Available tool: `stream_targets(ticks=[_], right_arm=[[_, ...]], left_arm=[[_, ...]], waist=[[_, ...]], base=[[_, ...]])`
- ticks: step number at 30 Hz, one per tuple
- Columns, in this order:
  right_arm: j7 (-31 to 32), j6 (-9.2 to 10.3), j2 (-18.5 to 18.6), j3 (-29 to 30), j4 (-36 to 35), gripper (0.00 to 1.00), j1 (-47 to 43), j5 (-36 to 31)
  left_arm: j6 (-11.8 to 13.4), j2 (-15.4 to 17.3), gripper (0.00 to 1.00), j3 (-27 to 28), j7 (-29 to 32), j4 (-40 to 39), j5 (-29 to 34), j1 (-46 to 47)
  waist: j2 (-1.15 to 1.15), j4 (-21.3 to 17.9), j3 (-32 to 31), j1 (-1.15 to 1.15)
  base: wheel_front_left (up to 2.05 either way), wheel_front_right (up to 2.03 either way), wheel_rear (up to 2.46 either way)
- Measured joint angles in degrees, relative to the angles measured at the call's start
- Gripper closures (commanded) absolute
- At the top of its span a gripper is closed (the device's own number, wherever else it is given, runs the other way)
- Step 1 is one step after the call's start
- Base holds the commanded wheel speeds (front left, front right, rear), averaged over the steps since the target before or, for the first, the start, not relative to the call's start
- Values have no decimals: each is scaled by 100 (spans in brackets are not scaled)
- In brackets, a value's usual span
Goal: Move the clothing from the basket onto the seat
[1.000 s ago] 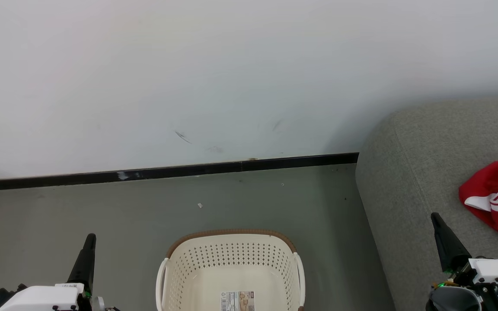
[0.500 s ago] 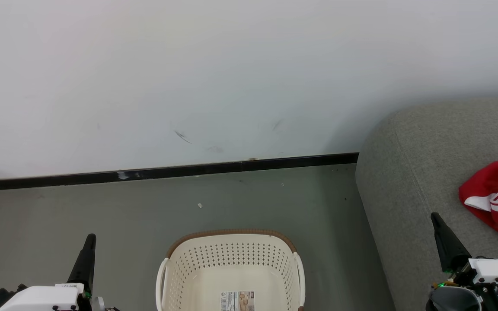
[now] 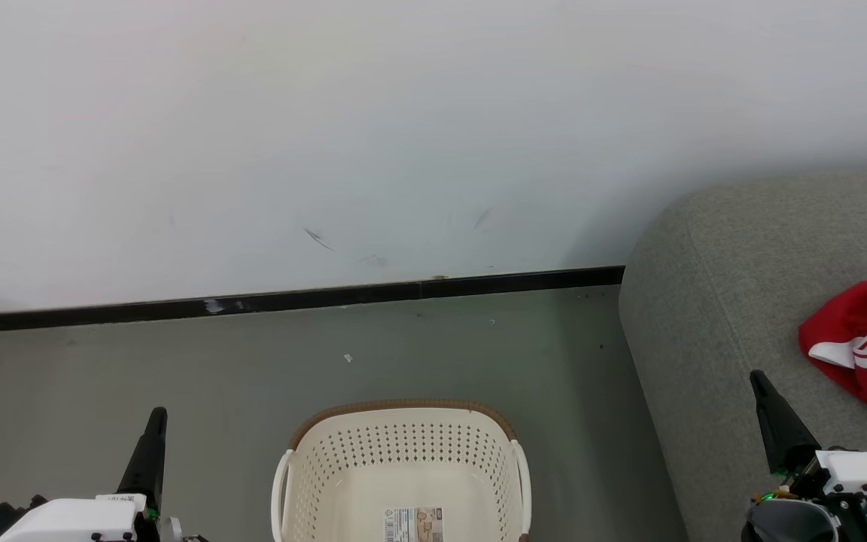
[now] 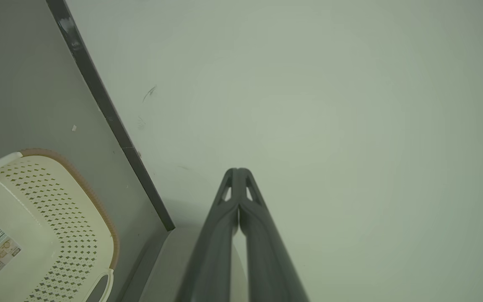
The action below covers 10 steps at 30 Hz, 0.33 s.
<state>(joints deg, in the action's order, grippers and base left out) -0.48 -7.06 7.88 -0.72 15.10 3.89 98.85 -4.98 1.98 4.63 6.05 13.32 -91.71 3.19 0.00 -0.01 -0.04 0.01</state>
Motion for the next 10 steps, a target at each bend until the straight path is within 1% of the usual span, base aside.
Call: stream_targets(ticks=[10], right_arm=[[-1, 0, 0, -1, 0, 100, 0, 0]], left_arm=[[-4, 0, 100, 0, 0, 1, 0, 0]], waist=[[0, 0, 0, 0]], base=[[0, 0, 0]])
